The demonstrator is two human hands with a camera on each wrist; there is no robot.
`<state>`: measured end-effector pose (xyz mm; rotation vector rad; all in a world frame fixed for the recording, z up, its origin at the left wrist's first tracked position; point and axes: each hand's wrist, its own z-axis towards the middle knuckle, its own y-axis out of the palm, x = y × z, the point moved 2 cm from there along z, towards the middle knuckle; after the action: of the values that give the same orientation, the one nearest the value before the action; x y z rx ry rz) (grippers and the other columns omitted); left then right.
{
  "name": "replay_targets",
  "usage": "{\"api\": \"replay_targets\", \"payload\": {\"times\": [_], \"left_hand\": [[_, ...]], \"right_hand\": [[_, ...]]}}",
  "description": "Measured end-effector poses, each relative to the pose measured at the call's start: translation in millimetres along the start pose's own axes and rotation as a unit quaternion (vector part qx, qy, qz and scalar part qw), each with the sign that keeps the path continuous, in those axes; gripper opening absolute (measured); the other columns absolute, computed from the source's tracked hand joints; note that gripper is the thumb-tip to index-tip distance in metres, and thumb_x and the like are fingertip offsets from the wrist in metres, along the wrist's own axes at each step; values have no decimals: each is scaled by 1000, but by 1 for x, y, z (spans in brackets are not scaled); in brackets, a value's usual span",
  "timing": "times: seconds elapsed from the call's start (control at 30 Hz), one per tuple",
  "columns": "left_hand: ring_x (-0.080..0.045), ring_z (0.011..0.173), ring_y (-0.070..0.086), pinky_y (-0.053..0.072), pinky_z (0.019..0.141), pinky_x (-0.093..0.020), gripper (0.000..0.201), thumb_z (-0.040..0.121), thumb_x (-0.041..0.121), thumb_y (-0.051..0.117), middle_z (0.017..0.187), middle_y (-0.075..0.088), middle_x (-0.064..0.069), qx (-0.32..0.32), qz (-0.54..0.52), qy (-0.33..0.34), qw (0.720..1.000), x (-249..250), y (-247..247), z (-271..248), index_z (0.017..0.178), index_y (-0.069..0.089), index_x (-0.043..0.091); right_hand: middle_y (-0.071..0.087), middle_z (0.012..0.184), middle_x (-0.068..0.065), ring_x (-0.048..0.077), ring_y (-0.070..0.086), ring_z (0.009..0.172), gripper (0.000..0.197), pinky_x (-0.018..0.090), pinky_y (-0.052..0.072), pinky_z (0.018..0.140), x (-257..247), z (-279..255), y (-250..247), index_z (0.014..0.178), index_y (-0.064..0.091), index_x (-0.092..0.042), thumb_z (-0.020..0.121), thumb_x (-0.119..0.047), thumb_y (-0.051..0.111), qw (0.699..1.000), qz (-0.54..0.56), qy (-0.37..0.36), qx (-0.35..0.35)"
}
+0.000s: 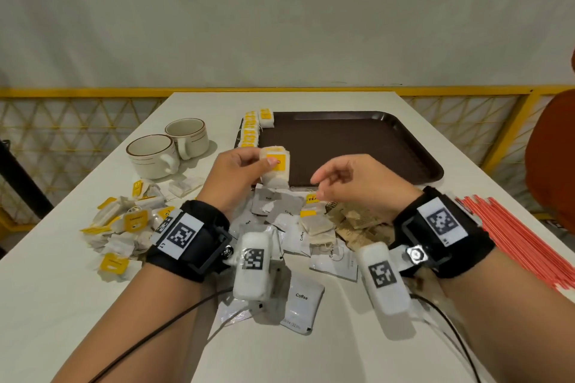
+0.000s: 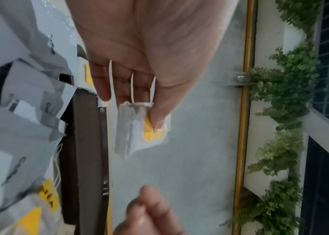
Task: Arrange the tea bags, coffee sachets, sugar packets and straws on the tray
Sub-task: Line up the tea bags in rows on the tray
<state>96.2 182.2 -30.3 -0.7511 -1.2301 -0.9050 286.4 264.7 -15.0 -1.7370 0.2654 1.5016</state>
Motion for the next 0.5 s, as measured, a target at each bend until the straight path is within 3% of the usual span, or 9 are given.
{"api": "replay_targets", "payload": {"times": [0.1, 0.23, 0.37, 0.5], "left_hand": [[-18, 77, 64, 51, 78, -30, 7, 85, 11, 67, 84, 73, -8, 8, 16, -4, 1000, -3, -5, 3, 82, 72, 13], [-12, 66, 57, 46, 63, -17, 11, 86, 9, 65, 72, 68, -3, 2, 17, -8, 1000, -3, 0, -1, 77, 70, 13], [-13, 65, 50, 43, 58, -14, 13, 87, 13, 66, 73, 62, -7, 18, 26, -27, 999, -6, 0, 0, 74, 69, 12], [-11, 62, 49, 41, 56, -15, 13, 86, 13, 66, 72, 61, -6, 18, 15, -40, 999, -6, 1, 0, 74, 68, 12]], "right_hand": [[65, 76, -7, 1, 56, 64, 13, 13, 45, 61, 0, -3, 7, 91, 73, -17, 79, -21, 77, 978, -200, 8, -56], [62, 88, -7, 4, 54, 73, 20, 24, 47, 73, 1, 0, 19, 94, 72, -20, 79, -33, 76, 944, -316, 2, -95], [64, 87, -5, 5, 55, 72, 15, 19, 42, 63, -1, 1, 23, 76, 66, -21, 75, -29, 79, 935, -340, -3, -99], [60, 75, -11, -8, 55, 60, 15, 19, 41, 64, -4, 1, 15, 72, 64, -20, 79, -27, 76, 960, -272, -20, -59]]}}
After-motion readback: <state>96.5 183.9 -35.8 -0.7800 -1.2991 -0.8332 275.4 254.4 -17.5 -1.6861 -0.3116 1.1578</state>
